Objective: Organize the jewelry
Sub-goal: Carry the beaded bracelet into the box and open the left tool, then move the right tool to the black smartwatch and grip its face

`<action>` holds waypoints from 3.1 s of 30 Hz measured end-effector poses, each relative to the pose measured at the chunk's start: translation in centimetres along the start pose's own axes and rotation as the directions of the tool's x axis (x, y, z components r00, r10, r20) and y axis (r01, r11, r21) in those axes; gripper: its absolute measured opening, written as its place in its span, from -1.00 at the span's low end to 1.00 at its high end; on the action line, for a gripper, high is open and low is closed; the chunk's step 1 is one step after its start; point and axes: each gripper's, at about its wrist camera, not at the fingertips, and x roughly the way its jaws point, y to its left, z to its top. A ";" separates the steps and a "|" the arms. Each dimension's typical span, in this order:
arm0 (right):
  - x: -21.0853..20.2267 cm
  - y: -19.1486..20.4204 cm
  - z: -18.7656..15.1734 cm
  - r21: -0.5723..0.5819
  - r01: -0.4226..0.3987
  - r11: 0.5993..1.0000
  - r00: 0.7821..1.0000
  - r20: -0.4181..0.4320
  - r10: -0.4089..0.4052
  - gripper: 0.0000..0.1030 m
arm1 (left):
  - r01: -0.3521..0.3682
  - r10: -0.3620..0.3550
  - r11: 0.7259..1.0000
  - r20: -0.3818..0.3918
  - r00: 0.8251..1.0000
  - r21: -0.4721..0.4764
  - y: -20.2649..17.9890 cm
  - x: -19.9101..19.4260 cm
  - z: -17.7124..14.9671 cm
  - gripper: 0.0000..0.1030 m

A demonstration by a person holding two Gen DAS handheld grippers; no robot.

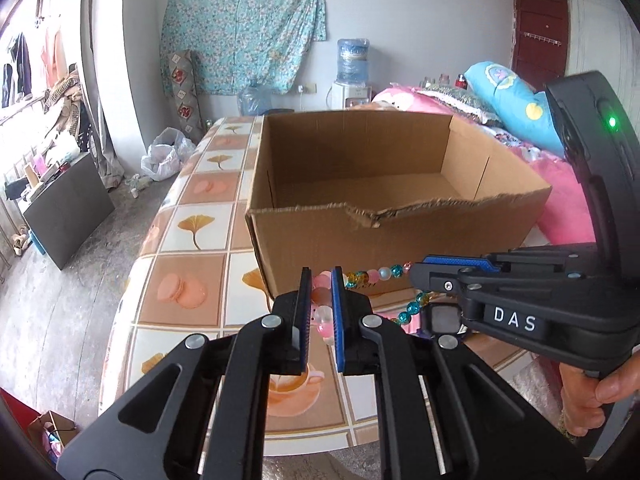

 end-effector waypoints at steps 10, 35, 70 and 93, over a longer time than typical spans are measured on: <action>-8.1 -0.5 5.2 -0.088 -0.032 0.996 0.973 0.223 0.051 -0.81 | 0.089 -0.092 0.996 0.112 0.989 0.028 -0.2 -2.8 8.2 -0.83; 12.3 -9.0 18.0 0.163 -0.109 0.981 0.941 -0.300 0.155 -0.78 | -0.014 0.030 0.998 -0.303 0.952 0.054 1.7 17.6 15.9 -0.38; -1.1 -1.8 -4.9 -0.306 0.068 0.950 0.996 -0.039 -0.083 0.06 | -0.116 0.058 0.983 -0.356 0.933 -0.144 3.2 7.0 -6.0 0.64; 1.7 -3.1 -4.7 -0.201 0.082 0.976 0.991 -0.090 -0.102 -0.62 | -0.136 0.101 0.987 -0.325 0.940 -0.087 2.8 7.6 -6.0 0.81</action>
